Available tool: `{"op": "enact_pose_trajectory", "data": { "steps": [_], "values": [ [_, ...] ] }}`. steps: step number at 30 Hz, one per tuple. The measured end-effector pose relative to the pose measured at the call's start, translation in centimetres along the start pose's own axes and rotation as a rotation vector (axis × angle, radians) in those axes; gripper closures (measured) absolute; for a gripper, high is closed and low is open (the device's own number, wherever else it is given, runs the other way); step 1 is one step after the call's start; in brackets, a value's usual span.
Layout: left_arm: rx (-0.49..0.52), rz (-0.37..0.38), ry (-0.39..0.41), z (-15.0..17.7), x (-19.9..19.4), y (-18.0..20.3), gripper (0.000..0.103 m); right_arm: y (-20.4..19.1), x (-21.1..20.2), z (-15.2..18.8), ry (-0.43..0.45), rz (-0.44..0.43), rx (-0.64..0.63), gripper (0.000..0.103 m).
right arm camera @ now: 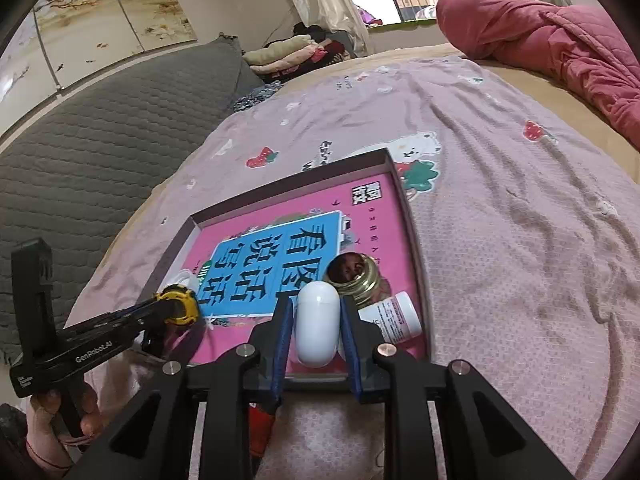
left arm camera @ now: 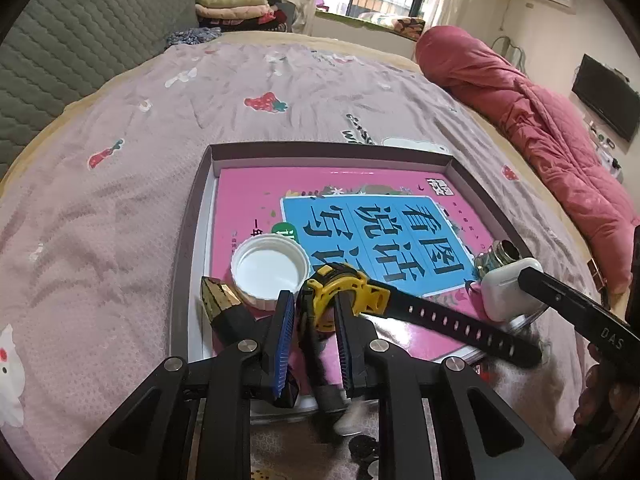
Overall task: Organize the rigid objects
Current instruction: 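Carry the earbuds case over the tray with the right tool while the left tool carries the watch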
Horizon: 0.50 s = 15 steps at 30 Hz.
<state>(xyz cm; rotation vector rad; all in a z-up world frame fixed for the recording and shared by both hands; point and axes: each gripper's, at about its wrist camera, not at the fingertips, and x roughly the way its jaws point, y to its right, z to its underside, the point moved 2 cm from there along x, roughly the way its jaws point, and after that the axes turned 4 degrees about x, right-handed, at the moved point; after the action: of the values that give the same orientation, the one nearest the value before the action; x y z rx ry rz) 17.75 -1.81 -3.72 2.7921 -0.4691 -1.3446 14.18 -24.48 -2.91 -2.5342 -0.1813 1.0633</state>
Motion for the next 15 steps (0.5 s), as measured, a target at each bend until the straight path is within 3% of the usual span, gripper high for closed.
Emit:
{"op": "enact_pose_trajectory", "data": {
  "steps": [15],
  "values": [
    [-0.021,-0.021,0.028,-0.36,-0.47,-0.83,0.082,-0.66,0.09,0.10,0.003,0.053,-0.068,0.076]
  ]
}}
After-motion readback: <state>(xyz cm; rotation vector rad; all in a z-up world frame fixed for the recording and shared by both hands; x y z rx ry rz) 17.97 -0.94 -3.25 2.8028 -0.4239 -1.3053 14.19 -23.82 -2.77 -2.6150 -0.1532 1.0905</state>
